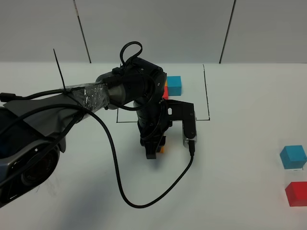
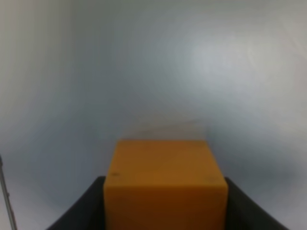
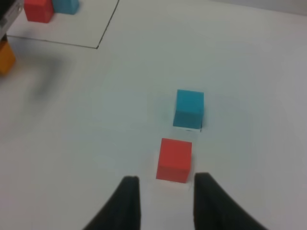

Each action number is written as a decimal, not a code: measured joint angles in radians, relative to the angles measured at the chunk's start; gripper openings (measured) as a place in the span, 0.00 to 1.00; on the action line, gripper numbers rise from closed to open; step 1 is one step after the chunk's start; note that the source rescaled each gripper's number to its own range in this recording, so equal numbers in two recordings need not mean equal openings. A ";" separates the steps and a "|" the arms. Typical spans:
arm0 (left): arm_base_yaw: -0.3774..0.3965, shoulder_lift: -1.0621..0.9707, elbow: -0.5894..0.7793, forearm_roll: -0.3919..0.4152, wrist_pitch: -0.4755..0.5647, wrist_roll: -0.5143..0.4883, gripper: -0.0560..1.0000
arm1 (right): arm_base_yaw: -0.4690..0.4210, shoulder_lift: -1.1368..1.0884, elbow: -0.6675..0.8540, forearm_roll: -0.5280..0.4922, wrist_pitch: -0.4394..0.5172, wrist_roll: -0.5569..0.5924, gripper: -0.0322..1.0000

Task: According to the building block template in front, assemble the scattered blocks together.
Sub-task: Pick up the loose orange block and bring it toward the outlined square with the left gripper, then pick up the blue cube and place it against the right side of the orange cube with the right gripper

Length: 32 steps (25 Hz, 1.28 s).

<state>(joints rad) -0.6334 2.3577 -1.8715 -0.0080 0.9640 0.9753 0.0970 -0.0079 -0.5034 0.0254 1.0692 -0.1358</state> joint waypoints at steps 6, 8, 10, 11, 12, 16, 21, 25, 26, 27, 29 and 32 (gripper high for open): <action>-0.005 -0.010 -0.021 0.008 0.065 -0.040 0.63 | 0.000 0.000 0.000 0.000 0.000 0.000 0.03; -0.012 -0.035 -0.042 0.008 0.092 -0.089 0.85 | 0.000 0.000 0.000 0.000 0.000 0.000 0.03; -0.020 -0.076 -0.069 0.008 0.123 -0.141 0.98 | 0.000 0.000 0.000 0.000 0.000 0.000 0.03; -0.020 -0.107 -0.081 0.008 0.136 -0.161 0.99 | 0.000 0.000 0.000 0.000 0.000 0.000 0.03; -0.020 -0.141 -0.098 0.014 0.151 -0.184 1.00 | 0.000 0.000 0.000 0.000 0.000 0.000 0.03; -0.020 -0.295 -0.139 0.076 0.216 -0.298 0.98 | 0.000 0.000 0.000 0.000 0.000 0.000 0.03; -0.020 -0.521 -0.142 0.239 0.229 -0.452 0.96 | 0.000 0.000 0.000 0.000 0.000 0.000 0.03; -0.020 -0.722 -0.142 0.356 0.230 -0.573 0.93 | 0.000 0.000 0.000 0.000 0.000 0.000 0.03; -0.020 -0.775 -0.143 0.365 0.230 -0.596 0.92 | 0.000 0.000 0.000 0.000 0.000 0.000 0.03; -0.020 -0.829 -0.143 0.368 0.230 -0.616 0.91 | 0.000 0.000 0.000 0.000 0.000 0.000 0.03; -0.020 -0.927 -0.143 0.366 0.230 -0.658 0.88 | 0.000 0.000 0.000 0.000 0.000 0.000 0.03; -0.020 -1.069 -0.125 0.332 0.230 -0.695 0.82 | 0.000 0.000 0.000 0.000 0.000 0.000 0.03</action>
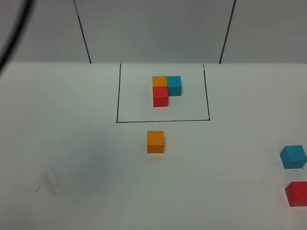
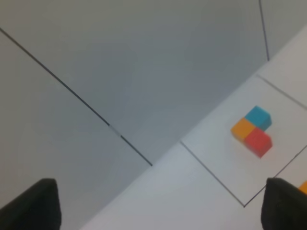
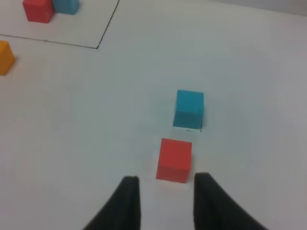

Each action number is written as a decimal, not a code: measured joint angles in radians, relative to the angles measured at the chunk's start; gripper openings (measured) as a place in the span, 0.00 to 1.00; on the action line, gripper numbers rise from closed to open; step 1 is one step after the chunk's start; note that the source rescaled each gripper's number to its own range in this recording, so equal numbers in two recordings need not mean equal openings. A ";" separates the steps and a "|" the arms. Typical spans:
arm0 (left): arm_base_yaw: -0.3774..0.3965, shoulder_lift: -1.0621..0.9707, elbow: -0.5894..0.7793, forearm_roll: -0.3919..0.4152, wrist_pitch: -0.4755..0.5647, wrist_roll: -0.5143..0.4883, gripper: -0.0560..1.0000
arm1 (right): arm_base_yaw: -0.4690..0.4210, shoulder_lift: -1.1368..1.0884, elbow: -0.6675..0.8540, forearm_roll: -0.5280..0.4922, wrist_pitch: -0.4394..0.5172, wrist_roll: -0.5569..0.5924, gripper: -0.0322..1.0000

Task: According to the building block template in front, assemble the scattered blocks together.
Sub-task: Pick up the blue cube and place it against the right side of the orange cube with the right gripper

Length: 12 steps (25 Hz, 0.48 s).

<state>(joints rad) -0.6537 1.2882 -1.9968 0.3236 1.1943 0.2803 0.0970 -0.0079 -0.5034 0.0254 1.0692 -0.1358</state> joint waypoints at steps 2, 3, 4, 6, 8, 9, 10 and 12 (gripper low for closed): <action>0.000 -0.111 0.051 -0.020 0.000 -0.012 0.76 | 0.000 0.000 0.000 0.000 0.000 0.000 0.03; 0.000 -0.171 0.094 -0.021 0.000 -0.015 0.74 | 0.000 0.000 0.000 0.000 0.000 0.000 0.03; 0.000 -0.223 0.135 -0.021 0.000 -0.016 0.72 | 0.000 0.000 0.000 0.000 0.000 0.000 0.03; 0.000 -0.339 0.239 -0.016 0.000 -0.015 0.70 | 0.000 0.000 0.000 0.000 0.000 0.000 0.03; 0.000 -0.464 0.357 -0.016 0.000 -0.010 0.68 | 0.000 0.000 0.000 0.000 0.000 0.000 0.03; 0.000 -0.524 0.413 -0.016 0.000 -0.011 0.68 | 0.000 0.000 0.000 0.000 0.000 0.000 0.03; 0.000 -0.578 0.466 -0.017 0.000 -0.014 0.68 | 0.000 0.000 0.000 0.000 0.000 0.000 0.03; 0.000 -0.669 0.560 -0.020 0.000 -0.041 0.68 | 0.000 0.000 0.000 0.000 0.000 0.000 0.03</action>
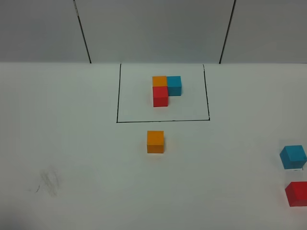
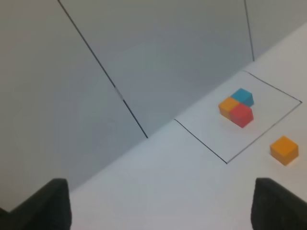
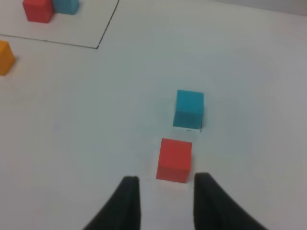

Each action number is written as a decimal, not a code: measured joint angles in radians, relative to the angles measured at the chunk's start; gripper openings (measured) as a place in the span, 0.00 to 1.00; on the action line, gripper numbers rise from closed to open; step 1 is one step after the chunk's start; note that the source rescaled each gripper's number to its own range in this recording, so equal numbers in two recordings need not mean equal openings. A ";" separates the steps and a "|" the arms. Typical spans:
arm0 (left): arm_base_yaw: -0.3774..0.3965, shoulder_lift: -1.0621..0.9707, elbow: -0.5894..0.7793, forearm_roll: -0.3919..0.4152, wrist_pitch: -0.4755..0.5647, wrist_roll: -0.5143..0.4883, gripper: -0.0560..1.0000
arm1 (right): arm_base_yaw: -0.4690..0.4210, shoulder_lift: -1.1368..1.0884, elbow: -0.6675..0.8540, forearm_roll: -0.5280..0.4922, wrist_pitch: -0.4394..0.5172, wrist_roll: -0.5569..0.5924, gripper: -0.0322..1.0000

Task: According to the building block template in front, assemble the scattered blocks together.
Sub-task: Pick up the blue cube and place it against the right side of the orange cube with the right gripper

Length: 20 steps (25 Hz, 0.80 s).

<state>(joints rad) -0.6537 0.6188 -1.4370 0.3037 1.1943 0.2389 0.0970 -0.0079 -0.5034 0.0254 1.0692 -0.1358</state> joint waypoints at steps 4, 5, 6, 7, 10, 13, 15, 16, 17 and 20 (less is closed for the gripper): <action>0.000 -0.163 0.188 -0.003 0.000 -0.089 0.68 | 0.000 0.000 0.000 0.000 0.000 0.000 0.03; 0.000 -0.202 0.233 -0.004 0.000 -0.115 0.68 | 0.000 0.000 0.000 0.000 0.000 0.000 0.03; 0.000 -0.233 0.269 -0.009 0.000 -0.143 0.68 | 0.000 0.000 0.000 0.000 0.000 0.000 0.03; 0.000 -0.263 0.311 -0.017 0.000 -0.166 0.68 | 0.000 0.000 0.000 0.000 0.000 0.000 0.03; 0.000 -0.356 0.420 -0.063 0.000 -0.187 0.67 | 0.000 0.000 0.000 0.000 0.000 0.000 0.03; 0.008 -0.417 0.510 -0.136 0.000 -0.187 0.67 | 0.000 0.000 0.000 0.000 0.000 0.000 0.03; 0.040 -0.448 0.562 -0.189 0.000 -0.166 0.67 | 0.000 0.000 0.000 0.000 0.000 0.000 0.03; 0.069 -0.463 0.585 -0.217 0.000 -0.140 0.67 | 0.000 0.000 0.000 0.000 0.000 0.000 0.03; 0.103 -0.475 0.603 -0.243 0.000 -0.120 0.67 | 0.000 0.000 0.000 0.000 0.000 0.000 0.03; 0.215 -0.516 0.658 -0.354 -0.050 -0.046 0.67 | 0.000 0.000 0.000 0.000 0.000 0.000 0.03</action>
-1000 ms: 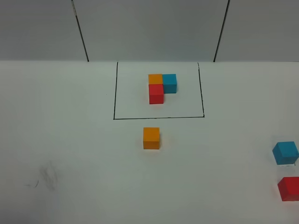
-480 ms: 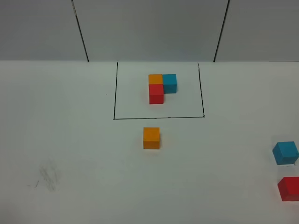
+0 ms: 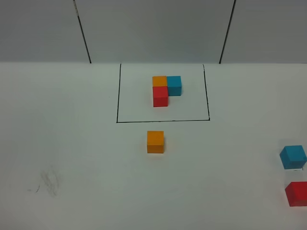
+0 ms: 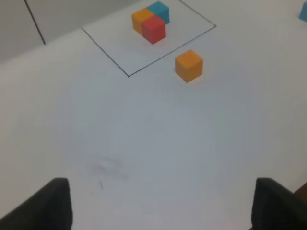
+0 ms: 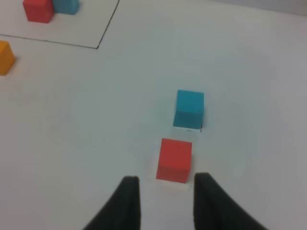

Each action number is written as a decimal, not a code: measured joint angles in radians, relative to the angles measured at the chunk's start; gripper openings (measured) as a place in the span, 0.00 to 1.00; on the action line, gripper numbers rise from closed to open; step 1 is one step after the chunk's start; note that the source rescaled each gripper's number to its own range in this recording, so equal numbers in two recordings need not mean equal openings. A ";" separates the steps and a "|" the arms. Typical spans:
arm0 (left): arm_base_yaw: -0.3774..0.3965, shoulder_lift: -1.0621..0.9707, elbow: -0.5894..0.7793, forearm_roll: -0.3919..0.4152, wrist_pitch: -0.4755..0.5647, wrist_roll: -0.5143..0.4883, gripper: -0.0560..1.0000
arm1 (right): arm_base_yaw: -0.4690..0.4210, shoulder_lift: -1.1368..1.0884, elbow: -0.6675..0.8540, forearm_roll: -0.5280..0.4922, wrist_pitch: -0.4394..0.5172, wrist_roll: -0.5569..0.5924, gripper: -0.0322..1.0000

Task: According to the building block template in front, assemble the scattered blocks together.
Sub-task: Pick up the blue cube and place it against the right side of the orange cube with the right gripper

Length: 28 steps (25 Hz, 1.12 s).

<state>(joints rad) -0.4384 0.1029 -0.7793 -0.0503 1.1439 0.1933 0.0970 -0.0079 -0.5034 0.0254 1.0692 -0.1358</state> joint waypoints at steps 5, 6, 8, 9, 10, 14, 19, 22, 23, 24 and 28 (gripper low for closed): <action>0.190 -0.069 0.069 -0.060 -0.053 0.022 0.67 | 0.000 0.000 0.000 0.000 0.000 0.000 0.03; 0.221 -0.083 0.085 -0.061 -0.055 0.017 0.67 | 0.000 0.000 0.000 0.000 0.000 0.000 0.03; 0.286 -0.104 0.120 -0.065 -0.051 0.012 0.67 | 0.000 0.000 0.000 0.000 0.000 0.000 0.03; 0.314 -0.108 0.135 -0.067 -0.047 0.011 0.67 | 0.000 0.000 0.000 0.000 0.000 0.000 0.03; 0.339 -0.110 0.151 -0.070 -0.048 0.009 0.67 | 0.000 0.000 0.000 0.000 0.000 0.000 0.03; 0.405 -0.110 0.201 -0.071 -0.053 -0.019 0.67 | 0.000 0.000 0.000 0.000 0.000 0.000 0.03; 0.416 -0.110 0.269 -0.049 -0.070 -0.119 0.67 | 0.000 0.000 0.000 0.000 0.000 0.000 0.03; 0.416 -0.111 0.273 -0.004 -0.072 -0.184 0.67 | 0.000 0.000 0.000 0.000 0.000 0.000 0.03; 0.416 -0.111 0.273 0.008 -0.074 -0.193 0.67 | 0.000 0.000 0.000 0.000 0.000 0.000 0.03; 0.416 -0.111 0.273 0.014 -0.075 -0.201 0.67 | 0.000 0.000 0.000 0.000 0.000 0.000 0.03; 0.416 -0.111 0.274 0.015 -0.076 -0.209 0.67 | 0.000 0.000 0.000 0.000 0.000 0.000 0.03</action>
<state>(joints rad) -0.0222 -0.0080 -0.5055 -0.0355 1.0678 -0.0159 0.0970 -0.0079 -0.5034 0.0254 1.0692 -0.1361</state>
